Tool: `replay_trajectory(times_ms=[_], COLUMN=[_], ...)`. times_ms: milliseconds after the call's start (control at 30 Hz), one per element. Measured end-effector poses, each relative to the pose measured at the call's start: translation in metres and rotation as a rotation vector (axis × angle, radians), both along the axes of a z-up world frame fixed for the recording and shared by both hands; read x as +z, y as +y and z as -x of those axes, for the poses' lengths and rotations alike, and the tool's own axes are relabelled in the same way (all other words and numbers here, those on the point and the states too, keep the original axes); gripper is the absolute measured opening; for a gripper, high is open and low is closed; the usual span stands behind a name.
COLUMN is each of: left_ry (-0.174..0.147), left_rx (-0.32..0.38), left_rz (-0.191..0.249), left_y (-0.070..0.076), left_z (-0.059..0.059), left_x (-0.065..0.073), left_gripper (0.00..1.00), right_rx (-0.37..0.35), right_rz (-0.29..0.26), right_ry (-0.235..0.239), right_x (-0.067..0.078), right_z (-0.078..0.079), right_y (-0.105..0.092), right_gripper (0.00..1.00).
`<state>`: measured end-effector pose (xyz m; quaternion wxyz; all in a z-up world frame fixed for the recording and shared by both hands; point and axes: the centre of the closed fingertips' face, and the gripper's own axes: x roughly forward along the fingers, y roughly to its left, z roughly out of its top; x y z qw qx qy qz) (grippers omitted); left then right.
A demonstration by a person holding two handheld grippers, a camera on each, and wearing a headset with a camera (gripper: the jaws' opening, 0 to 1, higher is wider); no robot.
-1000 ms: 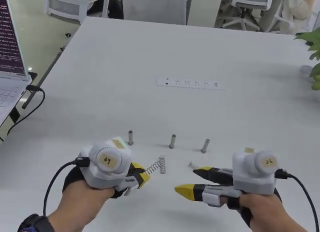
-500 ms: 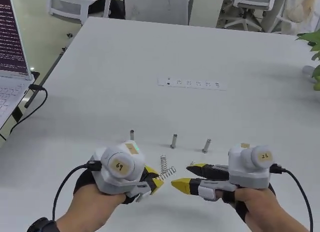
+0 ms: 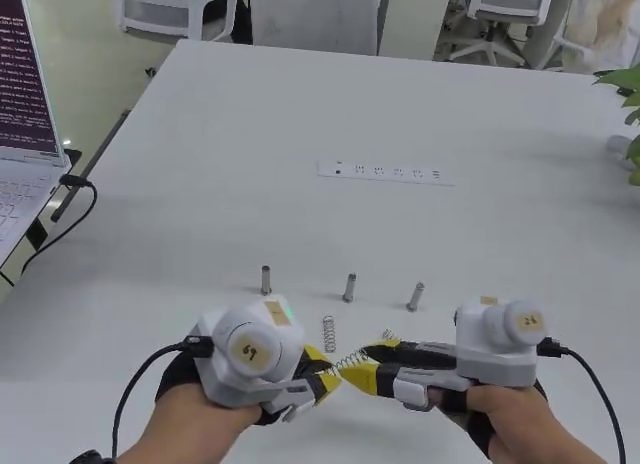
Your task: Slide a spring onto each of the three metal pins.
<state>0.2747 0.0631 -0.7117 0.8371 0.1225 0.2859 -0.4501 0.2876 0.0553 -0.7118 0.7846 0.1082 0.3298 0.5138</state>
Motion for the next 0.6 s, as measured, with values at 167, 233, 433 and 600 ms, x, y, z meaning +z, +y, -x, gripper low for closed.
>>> replay_trajectory(times_ms=[167,233,433,600], left_ry=[-0.006,-0.007,-0.012,-0.019], left_rx=[-0.013,-0.015,-0.025,-0.036], left_rz=[-0.001,-0.001,-0.008,-0.013], left_y=[-0.0015,-0.0014,-0.001,-0.0007], left_z=[0.0012,0.0015,0.0019,0.0021], left_x=[0.001,0.0014,0.0007,0.0008], left_gripper=[0.02,0.02,0.02,0.02], right_rx=[0.004,0.0,-0.002,-0.002], right_rz=[-0.027,-0.037,-0.049,-0.057], right_ry=[0.021,0.027,0.037,0.046], right_x=[0.0016,0.0025,0.0041,0.0049], right_z=[0.0024,0.0023,0.0033,0.0039], right_y=[0.0022,0.0022,0.0026,0.0022], right_gripper=[0.23,0.21,0.19,0.19])
